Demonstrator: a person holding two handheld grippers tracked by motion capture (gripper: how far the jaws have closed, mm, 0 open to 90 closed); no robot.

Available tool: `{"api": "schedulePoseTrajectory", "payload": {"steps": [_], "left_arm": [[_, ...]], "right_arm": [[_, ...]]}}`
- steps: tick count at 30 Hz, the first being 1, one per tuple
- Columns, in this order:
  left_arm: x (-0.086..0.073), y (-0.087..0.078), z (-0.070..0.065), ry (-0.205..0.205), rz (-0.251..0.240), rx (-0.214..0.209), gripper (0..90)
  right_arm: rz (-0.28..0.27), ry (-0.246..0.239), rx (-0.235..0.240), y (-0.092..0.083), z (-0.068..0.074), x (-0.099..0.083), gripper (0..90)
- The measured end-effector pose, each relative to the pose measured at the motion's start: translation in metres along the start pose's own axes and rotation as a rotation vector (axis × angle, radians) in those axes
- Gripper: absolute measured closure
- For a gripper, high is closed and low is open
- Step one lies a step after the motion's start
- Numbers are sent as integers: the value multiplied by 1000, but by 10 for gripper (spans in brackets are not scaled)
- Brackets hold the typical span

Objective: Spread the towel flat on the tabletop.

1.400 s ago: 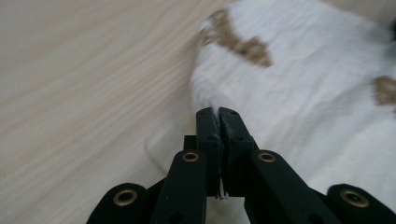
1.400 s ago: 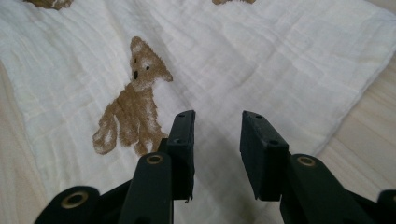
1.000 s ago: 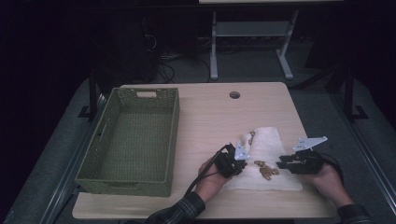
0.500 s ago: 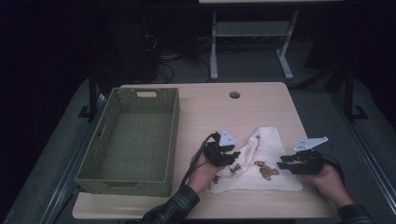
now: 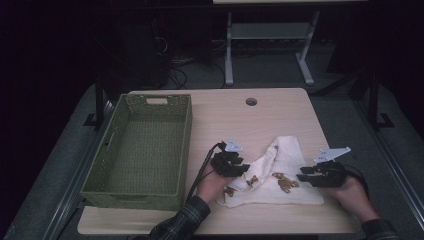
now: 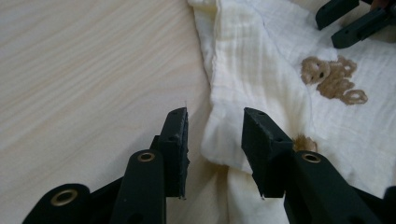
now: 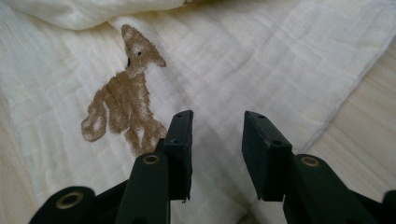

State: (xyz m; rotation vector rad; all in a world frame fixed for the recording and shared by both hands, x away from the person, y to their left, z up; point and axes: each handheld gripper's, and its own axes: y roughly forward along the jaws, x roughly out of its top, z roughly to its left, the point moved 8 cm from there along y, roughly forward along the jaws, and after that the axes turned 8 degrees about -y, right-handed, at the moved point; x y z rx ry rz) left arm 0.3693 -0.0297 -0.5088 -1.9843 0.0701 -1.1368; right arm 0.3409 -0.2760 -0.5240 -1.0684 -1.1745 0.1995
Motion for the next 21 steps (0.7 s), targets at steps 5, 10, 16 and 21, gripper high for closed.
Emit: {"api": "schedulePoseTrajectory", "payload": {"steps": [5, 10, 16, 21], "left_arm": [[0, 0, 1, -12, -3, -8, 882], [10, -9, 1, -16, -49, 1, 897], [9, -10, 4, -27, -37, 6, 811], [-3, -1, 2, -50, 1, -9, 629]], "right_arm": [[-4, 6, -5, -2, 0, 1, 627], [-48, 12, -18, -6, -7, 12, 615], [-66, 18, -34, -2, -19, 25, 610], [-64, 13, -27, 7, -24, 33, 604]]}}
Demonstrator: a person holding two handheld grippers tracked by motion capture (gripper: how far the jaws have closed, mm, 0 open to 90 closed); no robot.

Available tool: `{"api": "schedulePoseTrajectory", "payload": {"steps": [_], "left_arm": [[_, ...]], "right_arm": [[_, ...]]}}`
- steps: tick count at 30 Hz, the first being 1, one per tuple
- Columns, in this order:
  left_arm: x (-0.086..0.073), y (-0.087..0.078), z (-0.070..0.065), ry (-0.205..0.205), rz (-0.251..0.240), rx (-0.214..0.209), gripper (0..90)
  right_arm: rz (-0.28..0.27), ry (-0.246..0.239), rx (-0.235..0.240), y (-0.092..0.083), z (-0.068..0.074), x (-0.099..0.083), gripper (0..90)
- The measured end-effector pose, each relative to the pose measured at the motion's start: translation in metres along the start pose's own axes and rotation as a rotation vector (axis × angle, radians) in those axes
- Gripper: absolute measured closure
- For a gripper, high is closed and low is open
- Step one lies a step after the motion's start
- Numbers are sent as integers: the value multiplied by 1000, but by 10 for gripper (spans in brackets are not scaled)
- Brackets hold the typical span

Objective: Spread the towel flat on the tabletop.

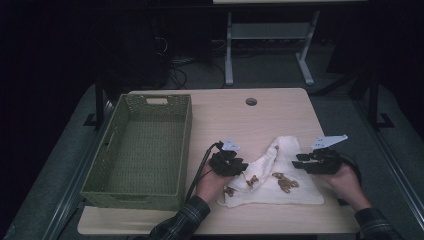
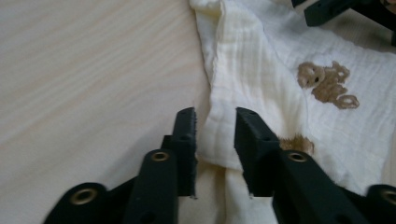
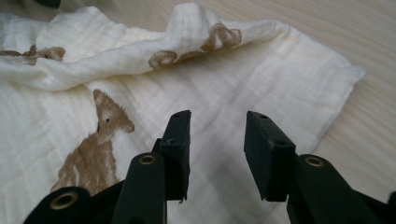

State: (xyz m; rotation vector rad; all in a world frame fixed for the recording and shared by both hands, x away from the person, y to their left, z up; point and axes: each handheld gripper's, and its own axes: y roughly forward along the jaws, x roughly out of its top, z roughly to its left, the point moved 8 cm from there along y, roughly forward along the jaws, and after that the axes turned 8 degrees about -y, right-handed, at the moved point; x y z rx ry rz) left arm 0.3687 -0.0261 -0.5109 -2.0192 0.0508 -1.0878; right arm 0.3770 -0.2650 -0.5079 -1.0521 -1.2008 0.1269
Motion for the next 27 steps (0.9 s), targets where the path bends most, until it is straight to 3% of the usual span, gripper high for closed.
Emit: {"api": "schedulePoseTrajectory", "payload": {"steps": [4, 6, 16, 21, 24, 27], "left_arm": [[-7, 9, 1, -2, 31, 19, 587], [-8, 10, 2, 17, 45, 23, 595], [0, 7, 1, 21, 0, 26, 896], [4, 3, 2, 30, -8, 21, 898], [4, 4, 3, 11, -13, 6, 894], [5, 10, 3, 1, -21, 12, 777]], "right_arm": [[-4, -5, -23, 4, -7, 6, 602], [-11, -3, -37, 6, -14, 10, 600], [-38, 30, -143, 14, -56, 26, 599], [-35, 55, -168, 22, -71, 26, 600], [-21, 64, -164, 25, -73, 23, 600], [-21, 57, -165, 25, -72, 23, 600]]}}
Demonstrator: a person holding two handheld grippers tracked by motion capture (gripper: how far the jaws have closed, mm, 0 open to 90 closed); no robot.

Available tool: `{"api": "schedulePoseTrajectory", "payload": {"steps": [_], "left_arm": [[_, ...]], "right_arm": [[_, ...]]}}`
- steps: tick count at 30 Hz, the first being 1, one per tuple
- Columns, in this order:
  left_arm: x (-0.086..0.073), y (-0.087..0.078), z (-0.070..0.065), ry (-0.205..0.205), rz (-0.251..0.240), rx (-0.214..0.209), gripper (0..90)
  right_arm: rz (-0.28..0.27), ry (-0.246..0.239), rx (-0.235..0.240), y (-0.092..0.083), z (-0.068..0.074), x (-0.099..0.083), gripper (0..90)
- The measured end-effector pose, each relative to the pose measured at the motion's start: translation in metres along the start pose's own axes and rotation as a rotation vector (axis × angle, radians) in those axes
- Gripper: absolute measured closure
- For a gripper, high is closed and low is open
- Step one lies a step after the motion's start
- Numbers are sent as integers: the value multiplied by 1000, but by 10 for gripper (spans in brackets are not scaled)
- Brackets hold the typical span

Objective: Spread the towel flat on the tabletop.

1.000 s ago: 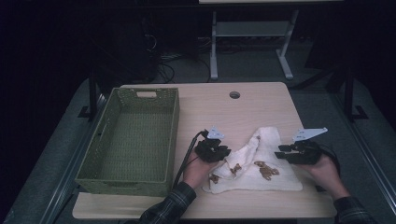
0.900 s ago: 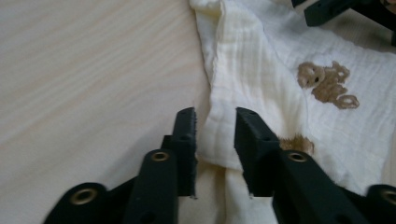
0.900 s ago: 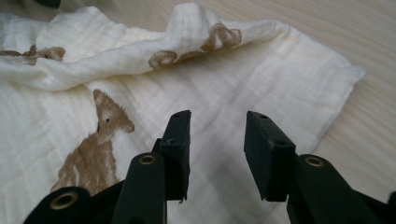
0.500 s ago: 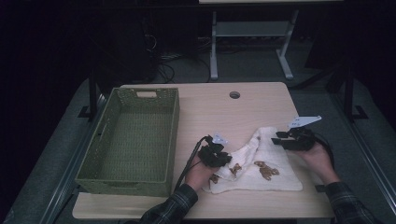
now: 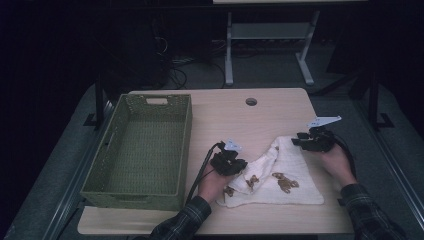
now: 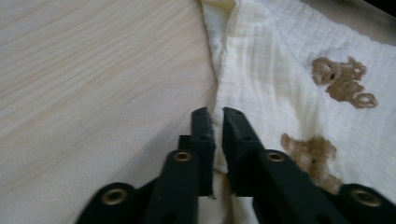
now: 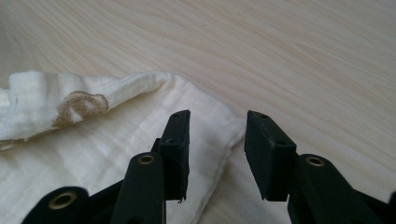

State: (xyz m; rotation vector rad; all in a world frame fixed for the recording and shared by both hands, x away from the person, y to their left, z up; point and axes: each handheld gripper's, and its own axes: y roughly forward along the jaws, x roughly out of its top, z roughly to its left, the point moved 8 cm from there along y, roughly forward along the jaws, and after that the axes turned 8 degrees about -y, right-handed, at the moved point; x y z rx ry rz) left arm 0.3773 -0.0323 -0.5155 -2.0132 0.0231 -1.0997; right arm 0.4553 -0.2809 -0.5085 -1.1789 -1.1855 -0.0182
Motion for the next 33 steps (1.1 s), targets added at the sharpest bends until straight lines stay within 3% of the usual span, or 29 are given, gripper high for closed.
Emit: {"api": "schedulePoseTrajectory", "payload": {"steps": [6, 9, 14, 24, 30, 33], "left_arm": [[-6, 9, -1, 51, 41, 24, 721], [-6, 11, -3, 87, 49, 41, 831], [-4, 9, -3, 68, 51, 42, 888], [23, -15, 8, 56, -32, 100, 890], [38, -20, 22, 21, -73, 126, 890], [44, -19, 30, 2, -87, 138, 889]], "right_arm": [[10, -7, 8, 1, 3, -1, 600], [10, -6, 8, 2, 3, -1, 600], [7, 1, 6, 1, 3, -1, 601], [-19, 21, -14, 1, -11, 0, 616], [-13, 65, 33, 12, -19, 4, 628], [14, 80, 44, 21, -21, 1, 656]]}}
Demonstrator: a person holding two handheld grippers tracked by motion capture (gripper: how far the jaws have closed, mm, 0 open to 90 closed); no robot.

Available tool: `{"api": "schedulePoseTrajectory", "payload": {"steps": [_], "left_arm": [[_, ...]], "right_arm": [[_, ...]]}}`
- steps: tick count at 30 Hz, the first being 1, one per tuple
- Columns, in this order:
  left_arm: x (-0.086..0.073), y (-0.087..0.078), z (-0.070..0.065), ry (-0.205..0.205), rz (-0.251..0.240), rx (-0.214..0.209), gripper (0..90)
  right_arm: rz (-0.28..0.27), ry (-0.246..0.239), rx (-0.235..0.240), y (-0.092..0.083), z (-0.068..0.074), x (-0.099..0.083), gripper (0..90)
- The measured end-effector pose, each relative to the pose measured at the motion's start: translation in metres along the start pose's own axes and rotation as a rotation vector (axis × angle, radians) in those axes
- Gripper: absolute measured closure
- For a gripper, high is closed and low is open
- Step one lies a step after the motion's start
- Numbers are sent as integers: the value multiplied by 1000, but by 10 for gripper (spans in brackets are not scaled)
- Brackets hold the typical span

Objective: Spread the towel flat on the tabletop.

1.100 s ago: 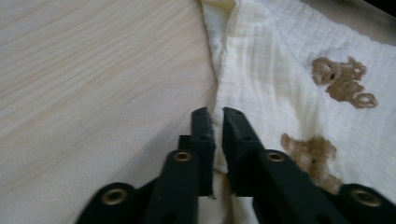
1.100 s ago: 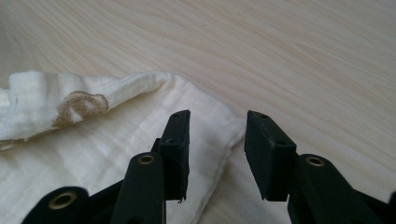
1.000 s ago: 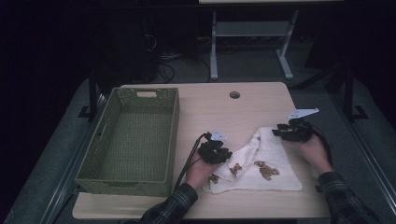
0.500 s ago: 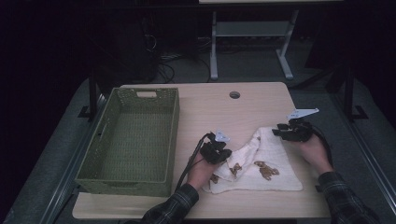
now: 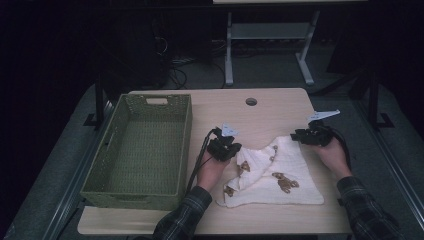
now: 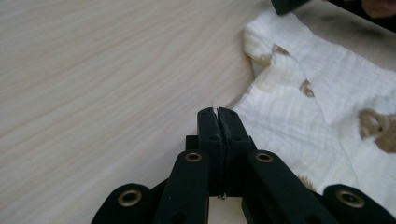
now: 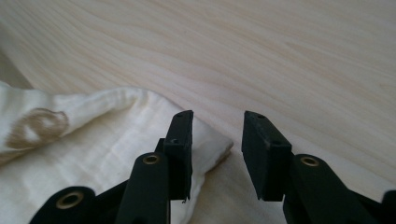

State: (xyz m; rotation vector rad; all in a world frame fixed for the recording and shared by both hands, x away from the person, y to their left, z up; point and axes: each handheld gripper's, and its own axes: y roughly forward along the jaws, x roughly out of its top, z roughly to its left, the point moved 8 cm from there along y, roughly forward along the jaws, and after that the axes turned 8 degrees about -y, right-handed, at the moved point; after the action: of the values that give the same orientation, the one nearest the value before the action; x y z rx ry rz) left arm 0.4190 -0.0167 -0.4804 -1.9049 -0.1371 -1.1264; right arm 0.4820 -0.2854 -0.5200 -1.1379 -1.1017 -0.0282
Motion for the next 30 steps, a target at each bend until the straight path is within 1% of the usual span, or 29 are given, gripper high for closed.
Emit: {"api": "schedulePoseTrajectory", "payload": {"steps": [1, 2, 3, 5, 6, 7, 8, 9, 11, 14, 16, 18, 19, 21, 23, 26, 27, 30], "left_arm": [[2, 1, 3, -3, -4, 4, 889], [3, 3, 5, -10, -8, 13, 889], [4, 4, 7, -17, -15, 14, 890], [7, 6, 12, -29, -25, 21, 889], [8, 6, 15, -32, -27, 27, 890], [10, 7, 17, -45, -36, 26, 889], [12, 7, 20, -50, -43, 28, 889], [14, 6, 22, -55, -50, 33, 889], [19, 5, 26, -69, -73, 43, 889], [29, 3, 34, -76, -94, 70, 889], [36, 4, 41, -75, -105, 92, 889], [42, 6, 47, -84, -120, 108, 889], [45, 8, 51, -74, -118, 123, 890], [49, 14, 58, -73, -114, 144, 889], [50, 22, 65, -71, -103, 168, 888], [49, 34, 77, -65, -74, 207, 886], [48, 38, 81, -65, -67, 217, 883], [44, 51, 91, -93, -37, 223, 877]], "right_arm": [[17, 6, 2, 3, 0, -2, 679], [28, -4, 5, 5, -1, -3, 701], [38, 1, 10, 7, 0, -4, 720], [39, 1, 26, 8, 1, -5, 791], [37, -1, 26, 8, 2, -4, 828], [39, -12, 20, 7, 2, -4, 848], [34, -21, 13, 6, 2, -4, 857], [32, -20, 8, 4, 2, -3, 861], [3, -32, -3, 0, 1, 0, 863], [-35, -39, -18, -8, -3, 7, 864], [-56, -35, -27, -13, -8, 12, 865], [-78, -30, -37, -16, -12, 17, 865], [-85, -30, -41, -17, -14, 19, 865], [-94, -28, -55, -17, -18, 22, 865], [-96, -23, -58, -15, -21, 23, 865], [-73, -14, -64, -11, -24, 18, 864], [-62, -22, -66, -10, -25, 16, 864], [-43, -10, -52, -7, -25, 10, 844]]}}
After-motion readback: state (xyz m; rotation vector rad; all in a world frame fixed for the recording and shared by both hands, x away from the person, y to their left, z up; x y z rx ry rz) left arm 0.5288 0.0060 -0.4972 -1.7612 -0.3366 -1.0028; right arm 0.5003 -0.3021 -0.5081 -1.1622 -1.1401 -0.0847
